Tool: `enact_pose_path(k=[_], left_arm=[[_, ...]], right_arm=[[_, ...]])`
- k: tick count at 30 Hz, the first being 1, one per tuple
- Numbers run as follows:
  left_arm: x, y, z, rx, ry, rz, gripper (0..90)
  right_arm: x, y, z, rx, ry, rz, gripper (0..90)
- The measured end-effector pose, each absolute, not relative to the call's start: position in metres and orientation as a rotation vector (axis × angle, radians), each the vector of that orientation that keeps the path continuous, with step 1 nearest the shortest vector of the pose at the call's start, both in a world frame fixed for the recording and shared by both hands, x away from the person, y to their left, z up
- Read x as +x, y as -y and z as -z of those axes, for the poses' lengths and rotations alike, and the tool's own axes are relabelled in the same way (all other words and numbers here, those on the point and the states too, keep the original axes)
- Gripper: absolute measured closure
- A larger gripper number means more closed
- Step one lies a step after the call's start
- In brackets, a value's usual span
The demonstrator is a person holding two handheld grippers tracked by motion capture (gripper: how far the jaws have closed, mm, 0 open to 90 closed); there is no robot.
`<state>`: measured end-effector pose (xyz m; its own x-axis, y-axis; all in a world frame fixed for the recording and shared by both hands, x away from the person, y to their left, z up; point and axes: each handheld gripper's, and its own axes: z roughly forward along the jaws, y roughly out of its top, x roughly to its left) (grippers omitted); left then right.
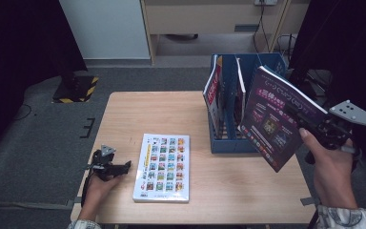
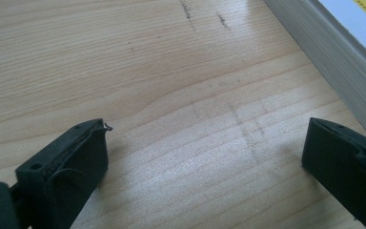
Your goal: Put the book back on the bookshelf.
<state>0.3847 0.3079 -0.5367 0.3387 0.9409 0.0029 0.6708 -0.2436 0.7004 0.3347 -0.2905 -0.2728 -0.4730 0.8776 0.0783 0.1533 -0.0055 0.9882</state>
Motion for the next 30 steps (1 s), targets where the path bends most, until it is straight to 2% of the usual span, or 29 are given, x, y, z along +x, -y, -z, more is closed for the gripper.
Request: enact_pose_path(k=[12, 30], left_arm=[[0.385, -0.308, 0.537, 1.997, -1.408, -0.579, 0.8], [0.385, -0.308, 0.537, 1.996, -1.409, -0.581, 0.9]], right_arm=[[0.351, 0.290, 0.256, 1.122, -1.627, -1.430, 83.9], [0.423, 0.264, 0.259, 1.251, -1.566, -1.285, 83.9]])
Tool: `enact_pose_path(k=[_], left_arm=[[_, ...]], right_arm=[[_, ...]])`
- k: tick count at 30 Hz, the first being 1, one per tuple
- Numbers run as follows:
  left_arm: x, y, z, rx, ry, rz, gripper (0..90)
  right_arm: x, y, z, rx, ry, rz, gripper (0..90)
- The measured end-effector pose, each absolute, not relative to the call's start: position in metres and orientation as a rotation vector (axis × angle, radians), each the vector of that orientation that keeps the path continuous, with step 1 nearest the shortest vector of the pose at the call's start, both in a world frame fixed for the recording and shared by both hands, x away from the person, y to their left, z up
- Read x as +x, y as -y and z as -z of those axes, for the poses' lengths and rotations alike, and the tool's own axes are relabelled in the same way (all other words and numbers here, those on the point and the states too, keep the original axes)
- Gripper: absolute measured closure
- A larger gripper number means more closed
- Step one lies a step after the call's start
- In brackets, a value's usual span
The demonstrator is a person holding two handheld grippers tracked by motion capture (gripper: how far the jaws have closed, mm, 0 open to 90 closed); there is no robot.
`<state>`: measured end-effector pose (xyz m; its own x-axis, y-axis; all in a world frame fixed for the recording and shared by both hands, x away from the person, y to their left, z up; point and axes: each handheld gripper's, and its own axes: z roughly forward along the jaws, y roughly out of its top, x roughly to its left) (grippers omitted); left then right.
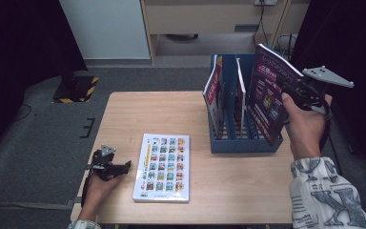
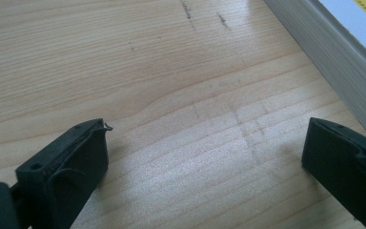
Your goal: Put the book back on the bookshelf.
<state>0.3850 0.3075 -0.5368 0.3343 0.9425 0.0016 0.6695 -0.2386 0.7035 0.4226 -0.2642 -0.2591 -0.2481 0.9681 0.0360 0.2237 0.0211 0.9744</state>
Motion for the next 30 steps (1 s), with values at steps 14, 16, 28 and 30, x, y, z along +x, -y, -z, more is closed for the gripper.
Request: enact_pose_path(k=[14, 16, 28, 30], left_arm=[[0.385, -0.307, 0.537, 1.995, -1.411, -0.582, 0.9], [0.385, -0.307, 0.537, 1.995, -1.412, -0.582, 0.9], [0.385, -0.307, 0.537, 1.993, -1.416, -0.583, 0.8], [0.385, -0.307, 0.537, 1.993, -1.418, -0.584, 0.8]], right_arm=[[0.451, 0.259, 0.263, 1.311, -1.505, -1.304, 83.9], [0.453, 0.259, 0.262, 1.320, -1.499, -1.316, 83.9], [0.465, 0.251, 0.263, 1.302, -1.459, -1.298, 83.8], [0.467, 0.248, 0.264, 1.285, -1.465, -1.287, 83.8]])
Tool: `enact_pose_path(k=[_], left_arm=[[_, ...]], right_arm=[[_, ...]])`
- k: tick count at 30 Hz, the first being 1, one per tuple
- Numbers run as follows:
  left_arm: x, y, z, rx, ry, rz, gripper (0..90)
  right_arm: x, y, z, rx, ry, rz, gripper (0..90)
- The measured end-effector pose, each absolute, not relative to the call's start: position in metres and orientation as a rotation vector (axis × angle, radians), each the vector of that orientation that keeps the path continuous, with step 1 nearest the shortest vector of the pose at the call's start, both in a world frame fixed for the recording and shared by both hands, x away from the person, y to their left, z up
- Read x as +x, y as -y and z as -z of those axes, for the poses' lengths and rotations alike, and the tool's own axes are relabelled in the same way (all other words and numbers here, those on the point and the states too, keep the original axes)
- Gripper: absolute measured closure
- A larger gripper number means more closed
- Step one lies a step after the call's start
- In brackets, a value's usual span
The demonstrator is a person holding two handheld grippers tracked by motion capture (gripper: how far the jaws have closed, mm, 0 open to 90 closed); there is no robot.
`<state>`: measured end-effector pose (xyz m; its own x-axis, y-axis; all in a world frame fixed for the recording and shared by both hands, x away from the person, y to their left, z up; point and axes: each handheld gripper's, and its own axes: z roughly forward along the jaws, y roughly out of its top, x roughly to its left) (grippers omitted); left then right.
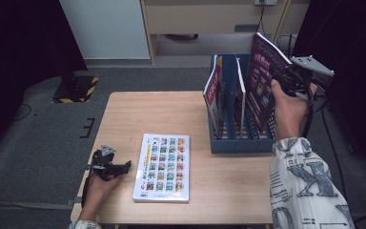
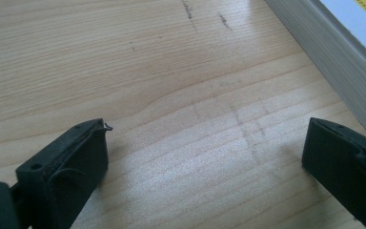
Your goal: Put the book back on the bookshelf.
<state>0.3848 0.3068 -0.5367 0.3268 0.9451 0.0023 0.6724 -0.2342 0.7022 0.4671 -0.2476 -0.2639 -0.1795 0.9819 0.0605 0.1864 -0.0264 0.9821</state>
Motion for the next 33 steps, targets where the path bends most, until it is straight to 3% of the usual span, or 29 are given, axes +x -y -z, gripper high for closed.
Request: enact_pose_path(k=[33], left_arm=[[0.385, -0.306, 0.537, 1.988, -1.427, -0.589, 0.7]], right_arm=[[0.488, 0.235, 0.284, 1.268, -1.451, -1.283, 83.6]])
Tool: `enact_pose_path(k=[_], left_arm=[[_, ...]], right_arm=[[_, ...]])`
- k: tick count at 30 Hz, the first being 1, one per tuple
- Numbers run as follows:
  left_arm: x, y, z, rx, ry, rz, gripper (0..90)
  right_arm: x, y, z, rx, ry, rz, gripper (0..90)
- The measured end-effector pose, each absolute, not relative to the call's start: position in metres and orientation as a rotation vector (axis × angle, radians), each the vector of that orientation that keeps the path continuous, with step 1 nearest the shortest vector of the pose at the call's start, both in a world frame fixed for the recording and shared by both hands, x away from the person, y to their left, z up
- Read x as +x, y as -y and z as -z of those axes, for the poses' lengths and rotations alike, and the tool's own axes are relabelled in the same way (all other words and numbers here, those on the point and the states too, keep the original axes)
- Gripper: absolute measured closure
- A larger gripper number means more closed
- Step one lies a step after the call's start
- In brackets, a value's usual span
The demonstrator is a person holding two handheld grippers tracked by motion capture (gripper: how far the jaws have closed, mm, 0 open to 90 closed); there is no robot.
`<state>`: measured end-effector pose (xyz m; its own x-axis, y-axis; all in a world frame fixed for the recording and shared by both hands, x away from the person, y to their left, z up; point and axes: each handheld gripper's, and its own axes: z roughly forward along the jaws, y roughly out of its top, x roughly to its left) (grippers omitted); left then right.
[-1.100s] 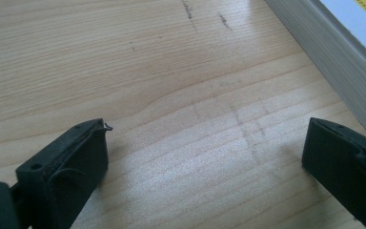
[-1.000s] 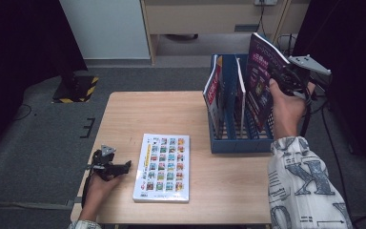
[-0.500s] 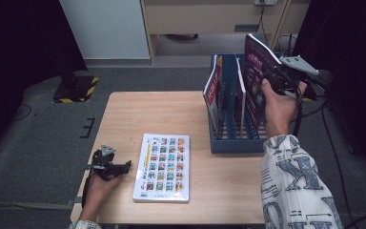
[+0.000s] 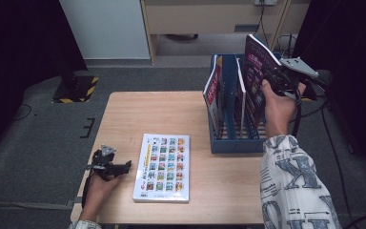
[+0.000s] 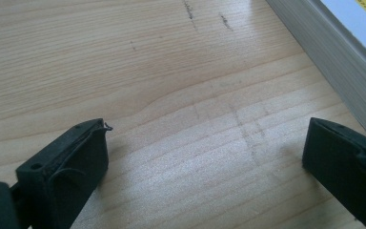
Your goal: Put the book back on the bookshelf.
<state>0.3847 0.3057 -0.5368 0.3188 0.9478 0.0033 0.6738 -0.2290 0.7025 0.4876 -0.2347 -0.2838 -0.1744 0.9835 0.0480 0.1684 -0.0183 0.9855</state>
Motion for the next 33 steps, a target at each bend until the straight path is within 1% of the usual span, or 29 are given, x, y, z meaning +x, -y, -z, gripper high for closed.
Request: enact_pose_path(k=[10, 33], left_arm=[[0.385, -0.305, 0.537, 1.989, -1.424, -0.589, 0.8], [0.385, -0.305, 0.537, 1.989, -1.425, -0.588, 0.7]], right_arm=[[0.499, 0.227, 0.299, 1.264, -1.463, -1.277, 83.5], [0.505, 0.234, 0.323, 1.299, -1.456, -1.268, 83.5]])
